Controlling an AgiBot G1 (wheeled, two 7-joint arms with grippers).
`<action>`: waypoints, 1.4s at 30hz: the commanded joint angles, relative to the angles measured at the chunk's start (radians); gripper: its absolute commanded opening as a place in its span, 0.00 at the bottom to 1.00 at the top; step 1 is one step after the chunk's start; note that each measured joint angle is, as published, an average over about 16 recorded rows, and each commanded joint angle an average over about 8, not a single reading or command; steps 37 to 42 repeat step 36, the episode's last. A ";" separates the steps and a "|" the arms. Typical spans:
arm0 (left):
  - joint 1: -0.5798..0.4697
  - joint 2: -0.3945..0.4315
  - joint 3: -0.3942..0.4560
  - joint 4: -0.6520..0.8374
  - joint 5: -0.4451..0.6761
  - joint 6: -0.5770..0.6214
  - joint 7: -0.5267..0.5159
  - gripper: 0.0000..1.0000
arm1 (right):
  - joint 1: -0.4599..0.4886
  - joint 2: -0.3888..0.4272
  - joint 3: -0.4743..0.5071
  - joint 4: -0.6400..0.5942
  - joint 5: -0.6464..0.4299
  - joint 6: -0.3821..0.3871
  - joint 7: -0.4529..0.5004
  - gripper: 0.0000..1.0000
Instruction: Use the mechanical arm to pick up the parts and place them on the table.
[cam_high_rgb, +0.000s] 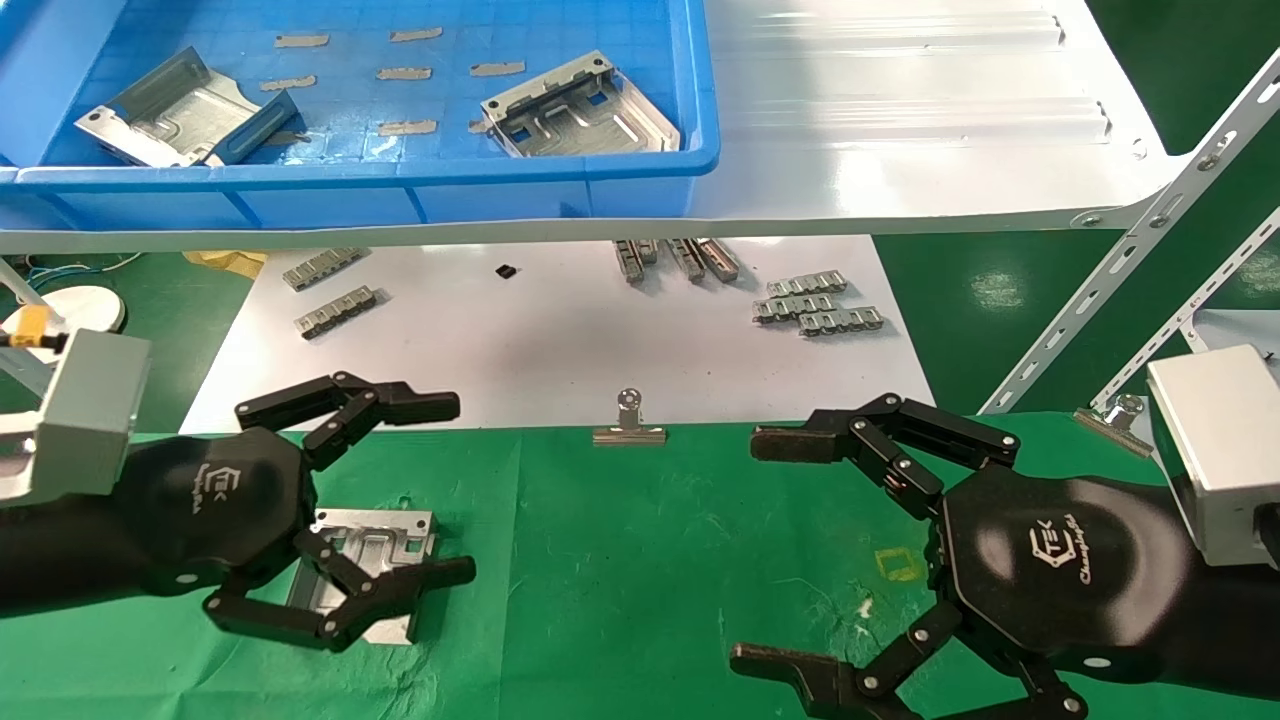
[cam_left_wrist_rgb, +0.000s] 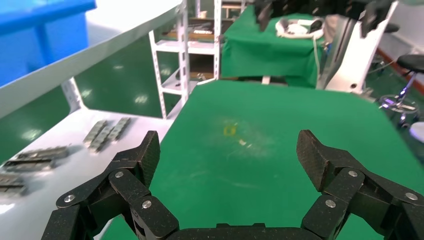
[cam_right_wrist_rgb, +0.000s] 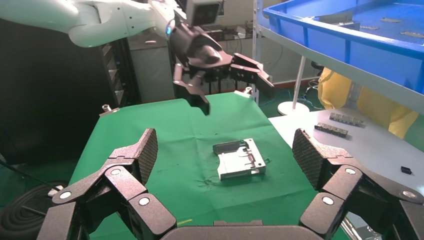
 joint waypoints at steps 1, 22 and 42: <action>0.022 -0.008 -0.022 -0.039 -0.010 -0.004 -0.025 1.00 | 0.000 0.000 0.000 0.000 0.000 0.000 0.000 1.00; 0.160 -0.057 -0.160 -0.284 -0.077 -0.026 -0.172 1.00 | 0.000 0.000 0.000 0.000 0.001 0.001 0.000 1.00; 0.148 -0.053 -0.148 -0.263 -0.070 -0.025 -0.164 1.00 | 0.000 0.000 0.000 0.000 0.001 0.001 0.000 1.00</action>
